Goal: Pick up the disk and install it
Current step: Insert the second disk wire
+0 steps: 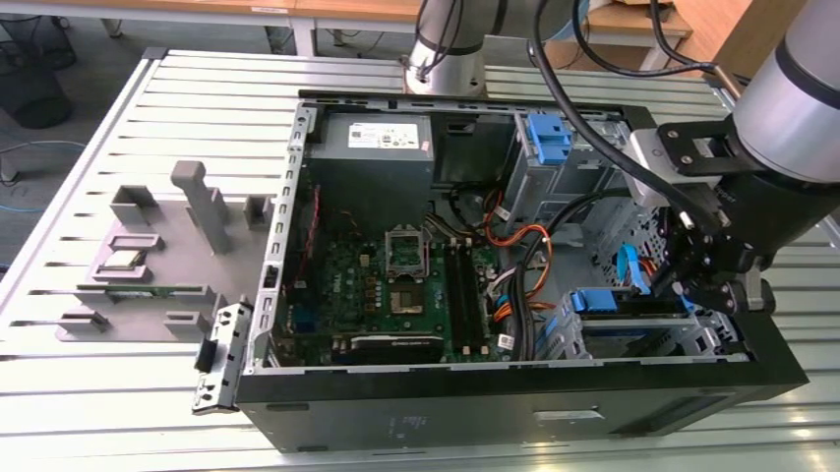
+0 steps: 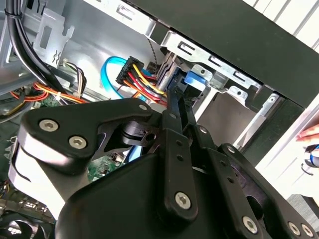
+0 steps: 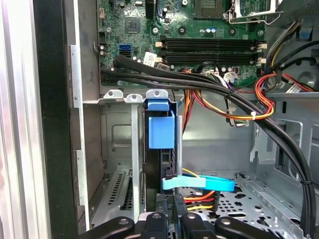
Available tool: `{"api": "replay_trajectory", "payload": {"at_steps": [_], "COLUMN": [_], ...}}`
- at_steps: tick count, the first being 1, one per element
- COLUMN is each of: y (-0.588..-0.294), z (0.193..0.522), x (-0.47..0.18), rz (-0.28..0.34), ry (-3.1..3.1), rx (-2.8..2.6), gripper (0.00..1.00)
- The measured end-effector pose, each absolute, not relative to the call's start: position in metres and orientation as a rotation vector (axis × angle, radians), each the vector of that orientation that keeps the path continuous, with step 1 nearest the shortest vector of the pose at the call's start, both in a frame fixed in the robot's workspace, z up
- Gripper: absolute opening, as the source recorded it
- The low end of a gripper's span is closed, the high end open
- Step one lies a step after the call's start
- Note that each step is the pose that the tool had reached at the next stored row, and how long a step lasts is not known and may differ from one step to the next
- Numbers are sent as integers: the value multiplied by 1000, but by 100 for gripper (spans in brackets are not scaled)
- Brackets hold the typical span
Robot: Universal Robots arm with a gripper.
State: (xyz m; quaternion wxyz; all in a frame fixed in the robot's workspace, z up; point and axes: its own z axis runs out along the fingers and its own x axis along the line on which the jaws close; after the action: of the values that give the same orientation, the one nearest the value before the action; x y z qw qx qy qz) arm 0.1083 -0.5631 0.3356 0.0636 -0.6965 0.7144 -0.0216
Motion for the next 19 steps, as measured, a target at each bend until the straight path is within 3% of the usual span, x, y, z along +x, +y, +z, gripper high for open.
{"api": "replay_trajectory", "payload": {"at_steps": [19], "y": [-563], "z": [336], "x": [110], "rz": [-44], "ry": [2169], "rx": [-2113], "gripper": [18]}}
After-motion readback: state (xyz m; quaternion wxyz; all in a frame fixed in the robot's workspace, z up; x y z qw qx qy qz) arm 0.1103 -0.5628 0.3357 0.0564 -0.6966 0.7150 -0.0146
